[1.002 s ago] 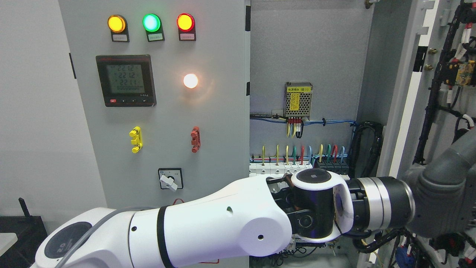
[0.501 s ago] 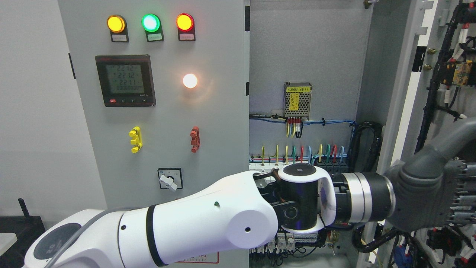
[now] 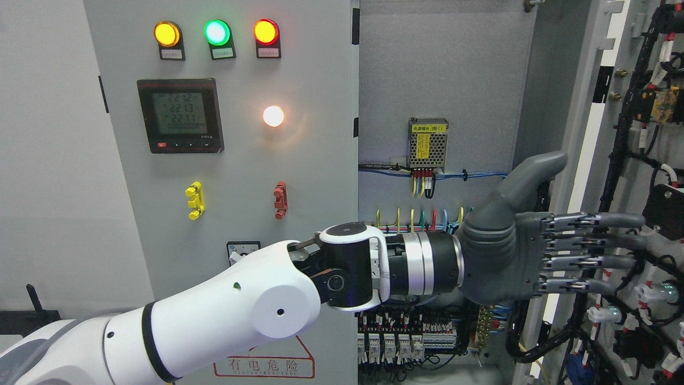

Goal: Open door with both hands
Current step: 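Withdraw the left hand from the door and lower it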

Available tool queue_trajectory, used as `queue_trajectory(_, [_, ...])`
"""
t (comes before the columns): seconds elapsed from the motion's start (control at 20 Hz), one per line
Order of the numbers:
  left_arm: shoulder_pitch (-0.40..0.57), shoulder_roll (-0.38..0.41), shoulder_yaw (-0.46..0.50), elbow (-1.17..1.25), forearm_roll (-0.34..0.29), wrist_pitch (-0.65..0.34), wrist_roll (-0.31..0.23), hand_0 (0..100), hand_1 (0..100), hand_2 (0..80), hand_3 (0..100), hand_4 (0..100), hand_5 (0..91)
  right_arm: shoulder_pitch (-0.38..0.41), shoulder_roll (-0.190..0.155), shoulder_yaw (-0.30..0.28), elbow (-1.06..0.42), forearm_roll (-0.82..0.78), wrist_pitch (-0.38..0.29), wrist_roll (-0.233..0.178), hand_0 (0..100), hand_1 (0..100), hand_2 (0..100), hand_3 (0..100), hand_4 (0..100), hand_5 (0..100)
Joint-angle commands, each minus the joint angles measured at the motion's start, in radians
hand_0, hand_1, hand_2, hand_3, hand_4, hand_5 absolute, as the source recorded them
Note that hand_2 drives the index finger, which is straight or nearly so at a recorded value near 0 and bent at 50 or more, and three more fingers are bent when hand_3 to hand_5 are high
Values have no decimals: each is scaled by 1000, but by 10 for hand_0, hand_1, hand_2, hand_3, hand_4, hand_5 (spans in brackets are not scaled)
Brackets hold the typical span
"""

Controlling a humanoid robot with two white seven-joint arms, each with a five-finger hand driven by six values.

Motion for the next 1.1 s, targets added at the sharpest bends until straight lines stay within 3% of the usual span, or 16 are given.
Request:
queue_trajectory(0.0, [133,343,71,-221,-41,0,-23,0,0,0,0,0,0,0,-1,0,0,6,0,0,380,0,0,0,0,0])
queue_trajectory(0.15, [236,487,94,-307,-89,-3,-98,0,0,0,0,0,0,0,0,0,0,6,0,0,380,0,0,0,0,0])
queue_trajectory(0.5, [463,809,150,-424,-123,-19,-229,0,0,0,0,0,0,0,0,0,0,6,0,0,379,0,0,0,0,0])
queue_trajectory(0.7, [586,946,192,-418,-126,-23,-255,0,0,0,0,0,0,0,0,0,0,6,0,0,379,0,0,0,0,0])
queue_trajectory(0.85, [733,1008,272,-407,-158,-23,-289,0,0,0,0,0,0,0,0,0,0,6,0,0,380,0,0,0,0,0])
queue_trajectory(1.05, [935,1019,358,-311,-213,-35,-292,0,0,0,0,0,0,0,0,0,0,6,0,0,380,0,0,0,0,0])
